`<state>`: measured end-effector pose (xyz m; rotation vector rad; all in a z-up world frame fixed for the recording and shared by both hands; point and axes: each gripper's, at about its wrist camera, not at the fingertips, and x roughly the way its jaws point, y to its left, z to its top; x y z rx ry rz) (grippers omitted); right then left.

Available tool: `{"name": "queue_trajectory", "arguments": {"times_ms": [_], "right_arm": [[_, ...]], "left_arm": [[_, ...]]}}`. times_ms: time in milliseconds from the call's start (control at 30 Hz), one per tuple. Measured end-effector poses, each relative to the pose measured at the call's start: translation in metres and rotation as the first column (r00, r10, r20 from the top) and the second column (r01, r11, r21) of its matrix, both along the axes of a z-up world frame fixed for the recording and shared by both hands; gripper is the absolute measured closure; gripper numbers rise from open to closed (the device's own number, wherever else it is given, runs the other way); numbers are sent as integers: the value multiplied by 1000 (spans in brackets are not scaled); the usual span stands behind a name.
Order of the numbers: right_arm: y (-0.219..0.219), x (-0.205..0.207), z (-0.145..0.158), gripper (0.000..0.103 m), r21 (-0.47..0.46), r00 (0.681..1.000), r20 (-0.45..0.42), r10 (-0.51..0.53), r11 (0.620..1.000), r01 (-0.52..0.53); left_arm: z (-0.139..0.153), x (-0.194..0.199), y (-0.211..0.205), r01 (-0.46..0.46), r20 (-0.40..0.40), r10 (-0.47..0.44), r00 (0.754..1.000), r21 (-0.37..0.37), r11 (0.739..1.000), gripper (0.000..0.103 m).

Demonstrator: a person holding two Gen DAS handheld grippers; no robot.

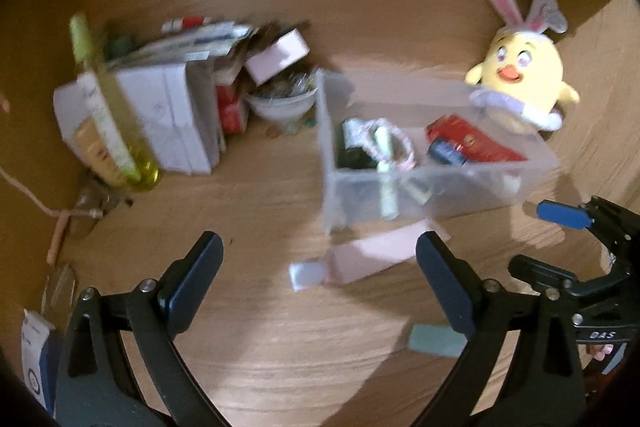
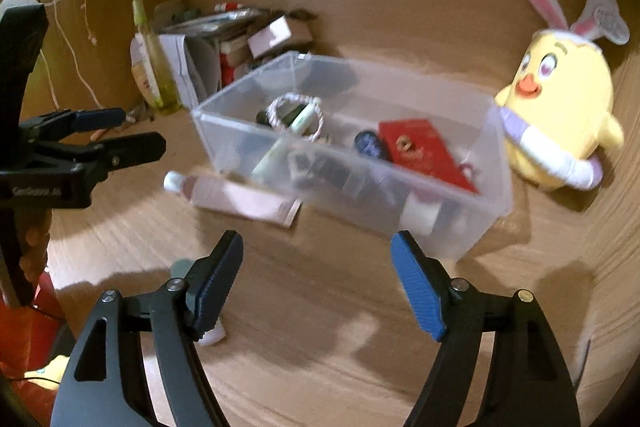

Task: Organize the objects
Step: 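Grasp the pale teal eraser with the right tool while the left tool reaches the pink tube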

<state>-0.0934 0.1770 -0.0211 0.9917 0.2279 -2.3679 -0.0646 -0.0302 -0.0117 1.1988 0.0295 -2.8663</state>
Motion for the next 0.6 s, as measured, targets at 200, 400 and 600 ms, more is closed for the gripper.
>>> {"name": "queue_trajectory", "arguments": {"times_ms": [200,400,600], "right_arm": [[-18,16,-14,29,-4,995,59,80,997,-80],[-49,35,-32,31,54,980,86,180,981,-185],[-66,38,-40,49,106,972,98,211,969,-221]], "left_arm": [[-24,1,-9,3,75,-4,997,7,1000,5],[-44,1,-15,-3,119,-1,993,30,1000,5],[-54,-6,-20,1,151,-5,989,29,1000,5]]}}
